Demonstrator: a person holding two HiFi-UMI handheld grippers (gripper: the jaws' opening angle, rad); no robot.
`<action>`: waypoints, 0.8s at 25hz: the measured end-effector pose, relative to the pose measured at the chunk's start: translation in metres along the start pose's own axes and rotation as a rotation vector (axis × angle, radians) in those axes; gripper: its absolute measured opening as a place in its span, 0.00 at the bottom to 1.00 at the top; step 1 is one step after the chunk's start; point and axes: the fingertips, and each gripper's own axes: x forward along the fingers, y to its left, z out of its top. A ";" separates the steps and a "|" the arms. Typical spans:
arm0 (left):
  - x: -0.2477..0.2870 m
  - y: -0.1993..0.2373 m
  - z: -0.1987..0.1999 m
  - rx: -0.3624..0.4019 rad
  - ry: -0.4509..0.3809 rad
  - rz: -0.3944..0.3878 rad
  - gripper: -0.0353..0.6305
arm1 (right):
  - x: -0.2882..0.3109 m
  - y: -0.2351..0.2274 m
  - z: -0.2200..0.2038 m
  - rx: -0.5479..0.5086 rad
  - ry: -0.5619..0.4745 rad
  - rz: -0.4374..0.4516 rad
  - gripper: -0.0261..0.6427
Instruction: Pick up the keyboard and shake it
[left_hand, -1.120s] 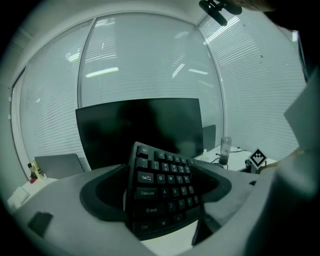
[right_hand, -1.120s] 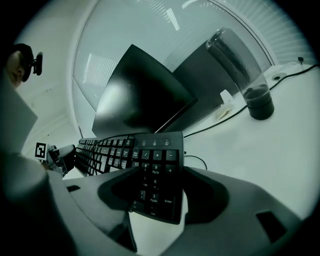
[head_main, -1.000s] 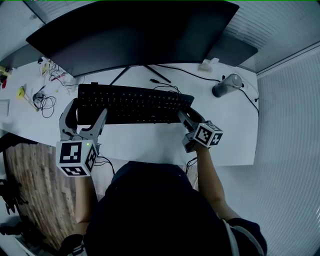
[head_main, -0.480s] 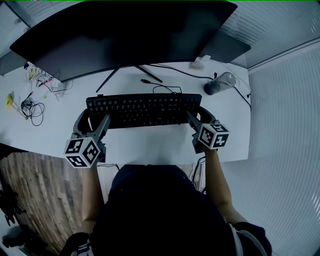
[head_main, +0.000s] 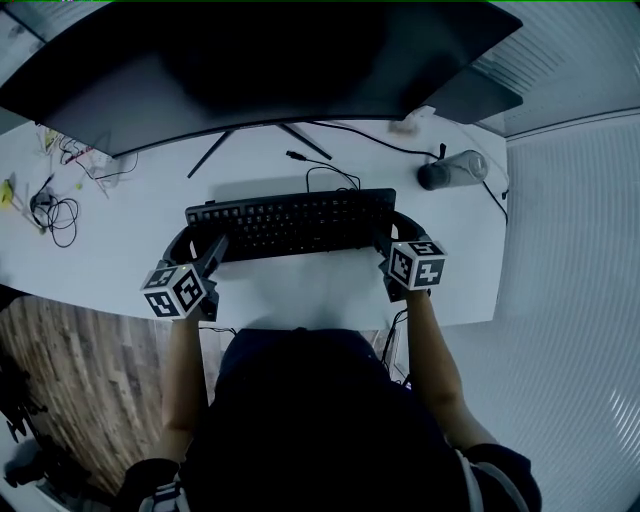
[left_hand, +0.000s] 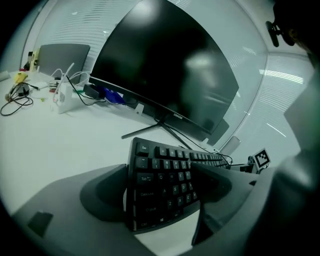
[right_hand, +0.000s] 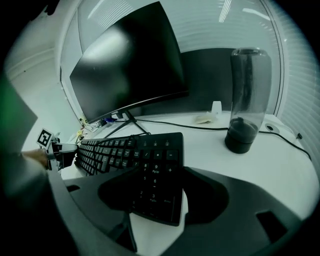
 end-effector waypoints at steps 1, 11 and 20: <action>0.003 0.004 0.001 0.001 0.003 0.005 0.68 | 0.006 0.000 0.001 0.001 0.005 0.004 0.46; 0.036 0.037 0.031 0.010 0.009 0.045 0.68 | 0.061 0.000 0.034 0.024 0.018 0.046 0.46; 0.053 0.045 0.033 0.028 0.041 0.078 0.68 | 0.078 -0.008 0.033 0.098 0.045 0.062 0.46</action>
